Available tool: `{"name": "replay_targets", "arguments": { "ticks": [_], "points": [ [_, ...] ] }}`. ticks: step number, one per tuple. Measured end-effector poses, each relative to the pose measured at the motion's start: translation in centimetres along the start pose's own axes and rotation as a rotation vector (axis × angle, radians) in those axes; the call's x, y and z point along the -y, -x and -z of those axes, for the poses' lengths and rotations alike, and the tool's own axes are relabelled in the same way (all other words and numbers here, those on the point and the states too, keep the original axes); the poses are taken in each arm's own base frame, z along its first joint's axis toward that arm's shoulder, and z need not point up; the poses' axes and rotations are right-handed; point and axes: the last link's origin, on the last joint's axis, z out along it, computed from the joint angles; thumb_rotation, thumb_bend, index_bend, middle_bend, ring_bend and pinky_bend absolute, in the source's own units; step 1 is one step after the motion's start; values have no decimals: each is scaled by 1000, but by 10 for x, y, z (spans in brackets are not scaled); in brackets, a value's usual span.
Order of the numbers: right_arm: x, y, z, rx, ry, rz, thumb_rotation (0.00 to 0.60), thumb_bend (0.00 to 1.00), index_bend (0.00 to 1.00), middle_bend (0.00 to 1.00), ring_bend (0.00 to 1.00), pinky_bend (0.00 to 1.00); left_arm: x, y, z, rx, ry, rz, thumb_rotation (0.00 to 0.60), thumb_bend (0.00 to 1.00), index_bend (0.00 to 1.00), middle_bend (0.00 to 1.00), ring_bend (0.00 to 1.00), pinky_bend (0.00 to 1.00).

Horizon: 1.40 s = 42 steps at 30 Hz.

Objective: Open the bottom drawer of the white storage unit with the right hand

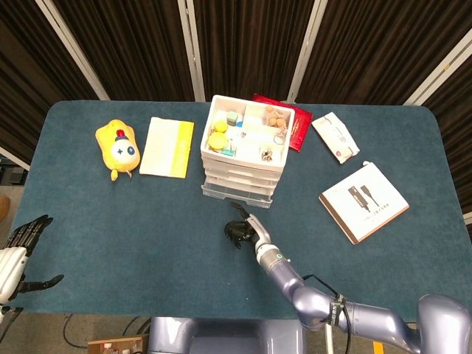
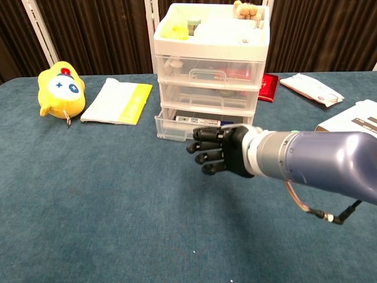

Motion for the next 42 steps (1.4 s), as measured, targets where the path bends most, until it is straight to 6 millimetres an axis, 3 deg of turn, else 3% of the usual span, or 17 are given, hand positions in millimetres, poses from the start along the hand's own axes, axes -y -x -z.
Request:
{"name": "replay_targets", "arguments": {
  "ticks": [8, 19, 23, 28, 42],
  "points": [
    [21, -25, 11, -104, -79, 212, 600, 775, 79, 716, 736, 825, 0, 1, 0, 2, -3, -3, 600, 9, 0, 0, 0, 0],
    [13, -51, 0, -154, 50, 293, 600, 785, 150, 719, 740, 825, -1, 3, -1, 8, -11, 0, 600, 9, 0, 0, 0, 0],
    [10, -57, -4, -168, 83, 320, 600, 827, 247, 728, 746, 826, -1, 2, -1, 11, -14, 4, 600, 9, 0, 0, 0, 0],
    [7, -57, -5, -158, 100, 322, 600, 832, 342, 732, 751, 825, -1, 2, -1, 12, -12, 3, 600, 9, 0, 0, 0, 0],
    [-4, -48, 16, -92, 120, 323, 600, 832, 346, 732, 751, 825, -2, 2, 0, 6, -3, -1, 600, 9, 0, 0, 0, 0]
  ]
}}
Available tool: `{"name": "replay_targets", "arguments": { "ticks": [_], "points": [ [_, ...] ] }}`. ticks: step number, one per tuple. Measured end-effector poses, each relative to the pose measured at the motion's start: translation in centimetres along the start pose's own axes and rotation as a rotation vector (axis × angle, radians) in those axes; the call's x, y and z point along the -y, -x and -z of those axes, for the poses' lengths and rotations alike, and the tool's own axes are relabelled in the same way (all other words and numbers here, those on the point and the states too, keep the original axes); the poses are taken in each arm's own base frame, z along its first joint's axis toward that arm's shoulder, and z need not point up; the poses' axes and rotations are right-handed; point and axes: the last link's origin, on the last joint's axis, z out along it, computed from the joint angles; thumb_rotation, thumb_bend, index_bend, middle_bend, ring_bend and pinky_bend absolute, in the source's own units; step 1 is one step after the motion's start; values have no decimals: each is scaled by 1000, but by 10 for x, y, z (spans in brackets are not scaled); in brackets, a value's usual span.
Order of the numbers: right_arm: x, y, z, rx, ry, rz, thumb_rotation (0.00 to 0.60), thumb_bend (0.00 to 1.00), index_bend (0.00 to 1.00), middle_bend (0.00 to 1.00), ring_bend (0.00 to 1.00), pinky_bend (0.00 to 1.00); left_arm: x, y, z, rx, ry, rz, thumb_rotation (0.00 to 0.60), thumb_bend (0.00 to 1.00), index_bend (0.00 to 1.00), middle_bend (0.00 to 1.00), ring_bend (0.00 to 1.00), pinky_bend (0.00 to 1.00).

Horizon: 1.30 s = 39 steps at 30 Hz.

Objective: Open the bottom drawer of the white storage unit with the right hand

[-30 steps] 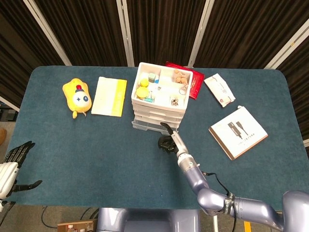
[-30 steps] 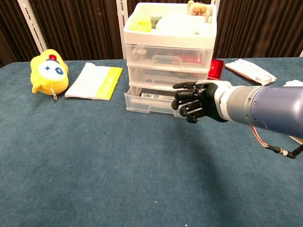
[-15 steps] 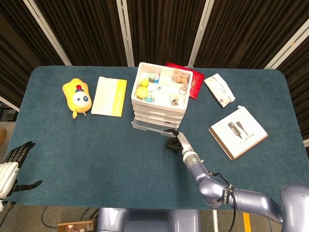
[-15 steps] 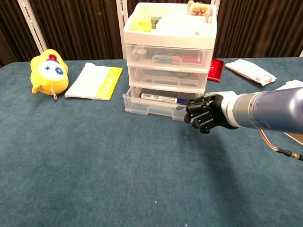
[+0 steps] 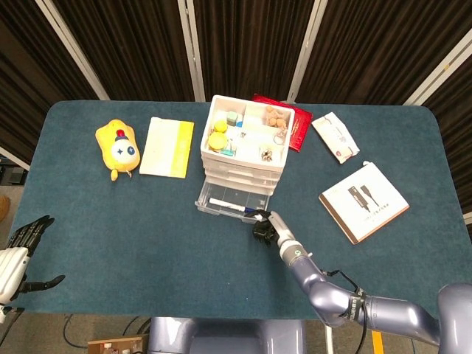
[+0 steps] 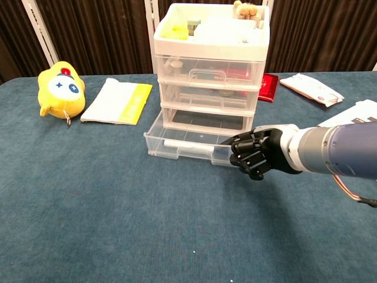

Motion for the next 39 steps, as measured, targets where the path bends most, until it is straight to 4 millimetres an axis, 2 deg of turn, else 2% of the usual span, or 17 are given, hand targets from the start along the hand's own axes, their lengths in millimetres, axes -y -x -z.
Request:
{"name": "replay_targets", "arguments": {
  "ticks": [2, 4, 6, 7, 8, 11, 14, 18, 22, 27, 29, 34, 39],
  "points": [
    [-3, 2, 5, 11, 0, 2, 600, 832, 344, 731, 749, 825, 0, 0, 0, -2, 3, -2, 600, 10, 0, 0, 0, 0],
    [-5, 3, 10, 20, -2, 3, 600, 804, 270, 715, 734, 822, 0, 0, 0, -6, 6, -6, 600, 9, 0, 0, 0, 0],
    [-7, 3, 15, 27, -7, 11, 600, 694, 103, 680, 704, 806, 0, 0, 0, -9, 7, -10, 600, 10, 0, 0, 0, 0],
    [-8, 3, 17, 30, -9, 19, 600, 604, 26, 651, 678, 783, 0, 0, 0, -11, 7, -11, 600, 10, 0, 0, 0, 0],
    [-9, 3, 19, 34, -12, 34, 600, 523, 0, 617, 647, 754, 0, 0, 0, -12, 8, -12, 600, 10, 0, 0, 0, 0],
    [-10, 1, 24, 50, -20, 68, 600, 381, 0, 511, 551, 633, 0, 0, 0, -18, 8, -18, 600, 10, 0, 0, 0, 0],
    [-10, -2, 29, 65, -30, 106, 600, 347, 0, 404, 446, 519, 1, 1, 0, -22, 6, -23, 600, 10, 0, 0, 0, 0],
    [-8, -8, 39, 65, -55, 161, 600, 345, 0, 287, 335, 434, 1, 1, 1, -26, 7, -33, 600, 11, 0, 0, 0, 0],
    [-7, -16, 52, 36, -92, 228, 600, 346, 0, 162, 206, 307, 2, 0, 2, -35, 8, -45, 600, 10, 0, 0, 0, 0],
    [-12, -38, 78, -52, -162, 394, 600, 346, 0, 34, 60, 168, 4, -1, 3, -52, 1, -62, 600, 10, 0, 0, 0, 0],
    [-16, -50, 91, -102, -198, 480, 600, 327, 0, 1, 5, 81, 4, -2, 3, -56, -1, -74, 600, 10, 0, 0, 0, 0],
    [-33, -77, 124, -240, -289, 702, 600, 266, 0, 0, 0, 8, 4, -1, 5, -68, 4, -114, 600, 10, 0, 0, 0, 0],
    [-67, -111, 170, -426, -360, 922, 600, 236, 0, 0, 0, 0, 3, 2, 5, -78, 13, -161, 600, 10, 0, 0, 0, 0]
  ]
}}
